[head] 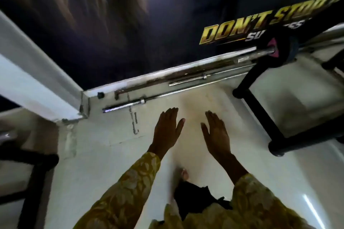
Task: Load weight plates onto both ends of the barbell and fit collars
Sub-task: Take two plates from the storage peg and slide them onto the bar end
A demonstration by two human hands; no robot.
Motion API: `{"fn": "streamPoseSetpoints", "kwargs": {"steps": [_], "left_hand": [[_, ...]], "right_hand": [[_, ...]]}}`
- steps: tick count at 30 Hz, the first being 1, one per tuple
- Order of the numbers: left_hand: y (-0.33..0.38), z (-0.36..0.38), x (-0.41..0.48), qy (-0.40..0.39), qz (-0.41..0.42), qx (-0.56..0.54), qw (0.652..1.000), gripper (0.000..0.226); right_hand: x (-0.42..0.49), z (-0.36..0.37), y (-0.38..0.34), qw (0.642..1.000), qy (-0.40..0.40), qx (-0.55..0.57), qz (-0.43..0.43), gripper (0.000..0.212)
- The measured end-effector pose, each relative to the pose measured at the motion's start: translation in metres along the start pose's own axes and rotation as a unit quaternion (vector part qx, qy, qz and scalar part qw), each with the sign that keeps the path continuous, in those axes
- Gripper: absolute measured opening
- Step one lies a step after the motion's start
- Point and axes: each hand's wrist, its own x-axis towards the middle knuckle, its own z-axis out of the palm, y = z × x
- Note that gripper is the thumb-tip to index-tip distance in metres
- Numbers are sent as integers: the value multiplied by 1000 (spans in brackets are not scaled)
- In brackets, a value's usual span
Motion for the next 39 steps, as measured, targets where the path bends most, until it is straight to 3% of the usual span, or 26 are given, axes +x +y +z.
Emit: {"fn": "streamPoseSetpoints", "kwargs": {"steps": [8,14,18,21,28,33,36,39], "left_hand": [[-23,1,172,-44,101,-19,994,67],[1,3,304,-78,156,-65,983,55],[26,30,408,-96,244,-57,963,61],[56,59,475,-156,287,-50,944,63],[130,113,565,-216,382,-95,893,60],[175,178,607,-307,339,-132,879,55],[189,250,641,-332,234,-227,885,78],[202,319,677,-322,161,-335,870,98]], "right_hand": [[147,3,3,992,79,23,99,49],[239,-26,27,974,137,23,180,51],[295,-47,60,949,199,20,243,50],[331,-61,84,921,245,20,303,48],[396,-96,132,872,295,-19,391,48],[430,-117,206,858,308,-68,404,52],[456,-120,277,836,347,-63,421,63],[478,-125,329,809,394,-47,433,70]]}}
